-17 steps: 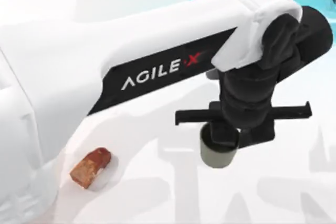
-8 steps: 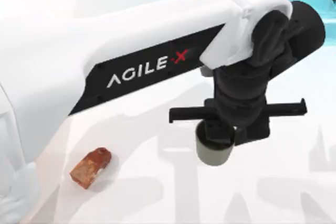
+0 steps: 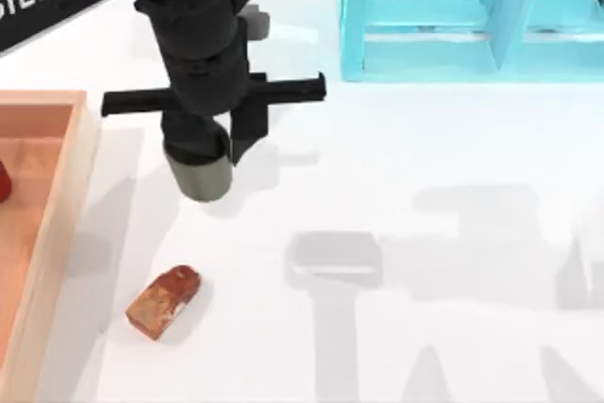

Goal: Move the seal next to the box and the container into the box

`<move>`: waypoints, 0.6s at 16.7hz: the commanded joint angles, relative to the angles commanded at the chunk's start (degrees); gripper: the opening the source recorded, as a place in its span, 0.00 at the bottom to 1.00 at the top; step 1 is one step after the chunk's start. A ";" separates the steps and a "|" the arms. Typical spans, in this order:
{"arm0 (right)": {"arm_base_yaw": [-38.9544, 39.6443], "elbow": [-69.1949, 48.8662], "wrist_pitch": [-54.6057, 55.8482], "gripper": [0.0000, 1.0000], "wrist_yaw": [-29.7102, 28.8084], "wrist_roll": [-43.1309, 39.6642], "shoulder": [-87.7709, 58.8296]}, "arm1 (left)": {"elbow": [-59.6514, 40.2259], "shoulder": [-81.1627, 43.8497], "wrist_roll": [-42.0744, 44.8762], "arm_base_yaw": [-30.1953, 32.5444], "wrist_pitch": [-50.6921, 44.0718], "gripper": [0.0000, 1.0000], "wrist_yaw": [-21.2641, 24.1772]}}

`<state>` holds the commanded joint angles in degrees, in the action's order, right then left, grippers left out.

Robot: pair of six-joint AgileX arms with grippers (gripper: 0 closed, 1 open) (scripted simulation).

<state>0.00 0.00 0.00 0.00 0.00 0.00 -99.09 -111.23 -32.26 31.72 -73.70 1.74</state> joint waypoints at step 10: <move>0.00 0.00 0.00 1.00 0.00 0.00 0.00 | 28.64 22.41 39.80 -40.50 1.88 0.00 0.48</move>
<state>0.00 0.00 0.00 0.00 0.00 0.00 -70.44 -88.82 7.54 -8.78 -71.82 2.21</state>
